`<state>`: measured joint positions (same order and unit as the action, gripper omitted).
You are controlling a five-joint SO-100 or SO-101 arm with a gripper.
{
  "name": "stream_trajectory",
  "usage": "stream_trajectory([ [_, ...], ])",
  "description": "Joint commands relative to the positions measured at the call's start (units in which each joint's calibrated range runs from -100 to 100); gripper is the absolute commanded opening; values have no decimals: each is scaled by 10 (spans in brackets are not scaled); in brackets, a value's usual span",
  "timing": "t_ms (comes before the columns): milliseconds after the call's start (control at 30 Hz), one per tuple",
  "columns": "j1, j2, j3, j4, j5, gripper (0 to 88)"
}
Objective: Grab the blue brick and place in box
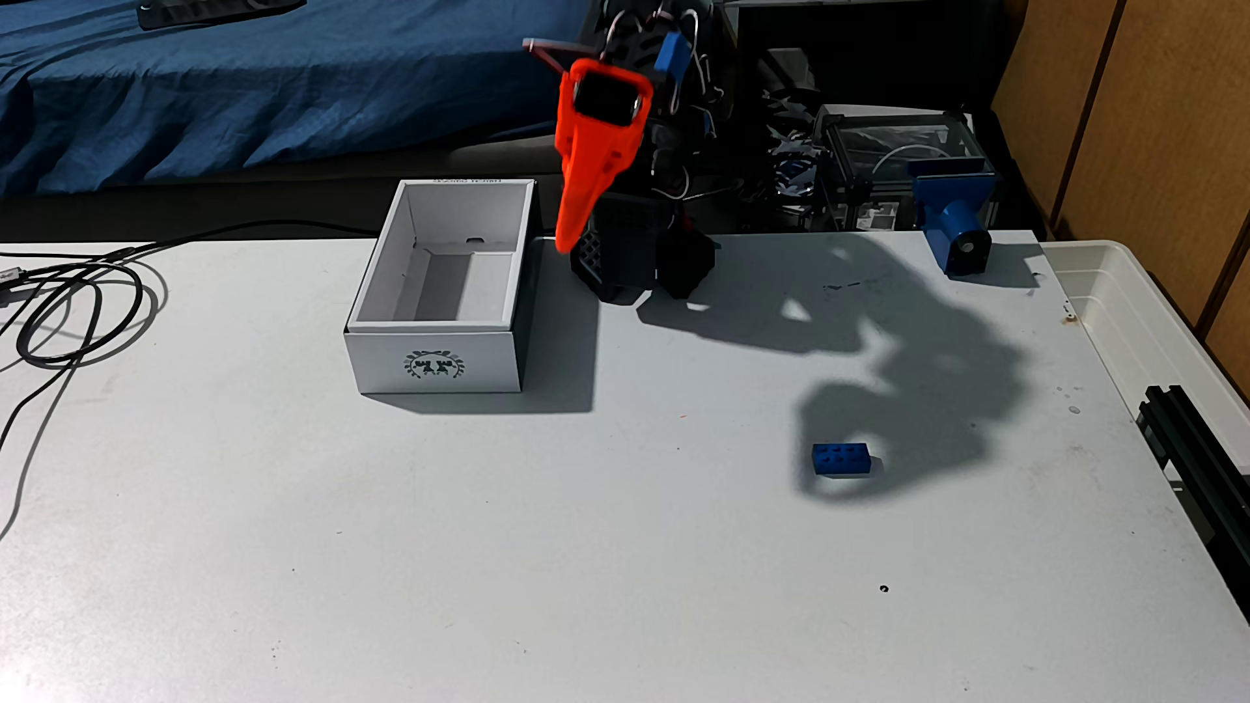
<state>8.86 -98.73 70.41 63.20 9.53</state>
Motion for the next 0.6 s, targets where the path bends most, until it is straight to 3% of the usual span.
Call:
stream_trajectory([
  [0,-24,31,-64,33,-7,16],
  [567,-84,500,-426,155,-93,17],
])
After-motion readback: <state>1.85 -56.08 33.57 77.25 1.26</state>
